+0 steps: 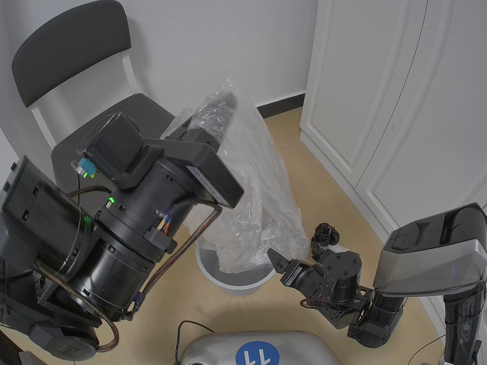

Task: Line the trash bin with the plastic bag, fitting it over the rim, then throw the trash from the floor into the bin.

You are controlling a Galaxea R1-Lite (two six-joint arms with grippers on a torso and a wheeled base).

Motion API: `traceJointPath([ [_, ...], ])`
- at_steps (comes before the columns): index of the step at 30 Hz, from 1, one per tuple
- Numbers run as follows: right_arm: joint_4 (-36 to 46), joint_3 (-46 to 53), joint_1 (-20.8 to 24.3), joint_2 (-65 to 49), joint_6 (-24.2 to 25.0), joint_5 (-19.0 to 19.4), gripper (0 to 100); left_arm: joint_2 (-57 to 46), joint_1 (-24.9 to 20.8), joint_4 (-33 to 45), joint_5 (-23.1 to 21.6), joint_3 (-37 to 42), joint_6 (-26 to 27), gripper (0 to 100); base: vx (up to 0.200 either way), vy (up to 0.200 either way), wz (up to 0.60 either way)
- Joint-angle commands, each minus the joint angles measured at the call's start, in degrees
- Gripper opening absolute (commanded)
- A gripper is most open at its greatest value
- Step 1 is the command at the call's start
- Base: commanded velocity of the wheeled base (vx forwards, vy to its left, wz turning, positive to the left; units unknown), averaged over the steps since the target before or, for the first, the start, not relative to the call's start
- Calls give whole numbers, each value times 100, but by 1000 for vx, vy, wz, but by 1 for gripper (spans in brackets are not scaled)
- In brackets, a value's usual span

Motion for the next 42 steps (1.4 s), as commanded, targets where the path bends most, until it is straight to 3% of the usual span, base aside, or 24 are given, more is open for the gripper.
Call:
traceJointPath([
  [1,-102,-9,19,-33,18,-5,100,25,-33,-4,4,3,-1,0,0,0,0],
  [16,-102,26,90,-25,9,-5,100,34,-41,-4,4,12,-1,0,0,0,0],
  [17,-102,26,107,-25,9,-5,0,34,-41,-4,4,21,-1,0,0,0,0],
  [30,-102,79,116,-262,-52,-23,0,131,38,5,4,83,-54,0,0,0,0],
  [35,-102,255,55,-570,-500,-23,0,228,275,5,4,188,-54,0,0,0,0],
  [42,-102,1142,-42,-1879,-1625,514,0,219,574,312,-49,663,210,0,0,0,0],
])
